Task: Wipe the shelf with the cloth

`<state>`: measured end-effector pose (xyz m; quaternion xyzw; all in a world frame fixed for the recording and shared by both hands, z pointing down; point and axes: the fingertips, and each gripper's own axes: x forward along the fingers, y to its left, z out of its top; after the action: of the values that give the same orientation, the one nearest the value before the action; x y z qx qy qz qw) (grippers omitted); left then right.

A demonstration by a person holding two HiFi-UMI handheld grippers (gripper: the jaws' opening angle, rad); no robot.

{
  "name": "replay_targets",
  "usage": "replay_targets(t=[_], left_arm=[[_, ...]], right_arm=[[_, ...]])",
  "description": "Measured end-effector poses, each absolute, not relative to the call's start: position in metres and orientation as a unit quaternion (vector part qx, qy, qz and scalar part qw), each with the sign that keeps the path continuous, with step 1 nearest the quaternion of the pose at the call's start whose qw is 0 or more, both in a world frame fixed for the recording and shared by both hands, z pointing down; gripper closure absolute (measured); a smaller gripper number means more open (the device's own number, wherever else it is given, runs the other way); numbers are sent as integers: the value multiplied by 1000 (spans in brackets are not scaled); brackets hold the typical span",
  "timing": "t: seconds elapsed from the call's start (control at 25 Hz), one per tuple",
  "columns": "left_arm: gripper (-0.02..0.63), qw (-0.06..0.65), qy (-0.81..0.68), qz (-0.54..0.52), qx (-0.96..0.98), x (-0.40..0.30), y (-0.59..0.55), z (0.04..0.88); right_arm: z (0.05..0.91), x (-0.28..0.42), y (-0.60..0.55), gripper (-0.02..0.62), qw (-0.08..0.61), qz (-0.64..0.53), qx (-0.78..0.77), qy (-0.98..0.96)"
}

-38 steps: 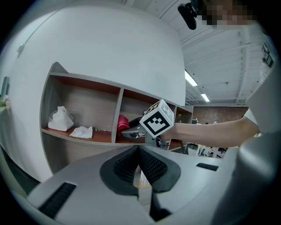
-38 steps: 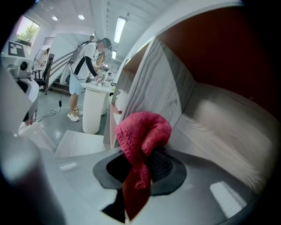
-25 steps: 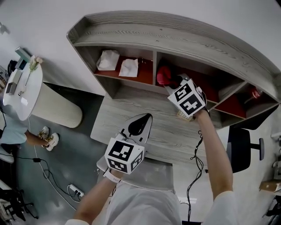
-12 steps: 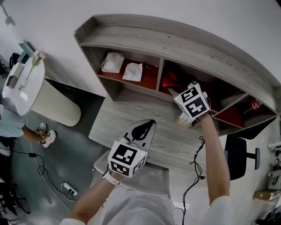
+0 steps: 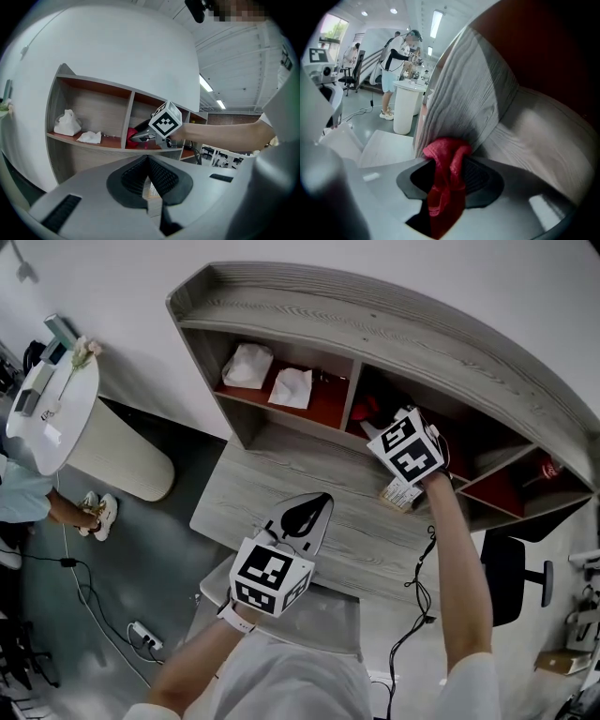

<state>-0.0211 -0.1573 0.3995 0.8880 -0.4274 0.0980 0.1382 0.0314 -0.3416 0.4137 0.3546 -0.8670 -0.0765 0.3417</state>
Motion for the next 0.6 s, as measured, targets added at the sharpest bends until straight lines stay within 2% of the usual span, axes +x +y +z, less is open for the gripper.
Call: replay_targets(t=[0.24,0.6], left_arm=[[600,141,-429,100,887,-24,-158,401],[600,143,-418,96,892,-10,-158,402]], right_arm=[[420,36,-345,465,361,-67,355,-860],[421,69,-342,468,365,-40,409,-835]])
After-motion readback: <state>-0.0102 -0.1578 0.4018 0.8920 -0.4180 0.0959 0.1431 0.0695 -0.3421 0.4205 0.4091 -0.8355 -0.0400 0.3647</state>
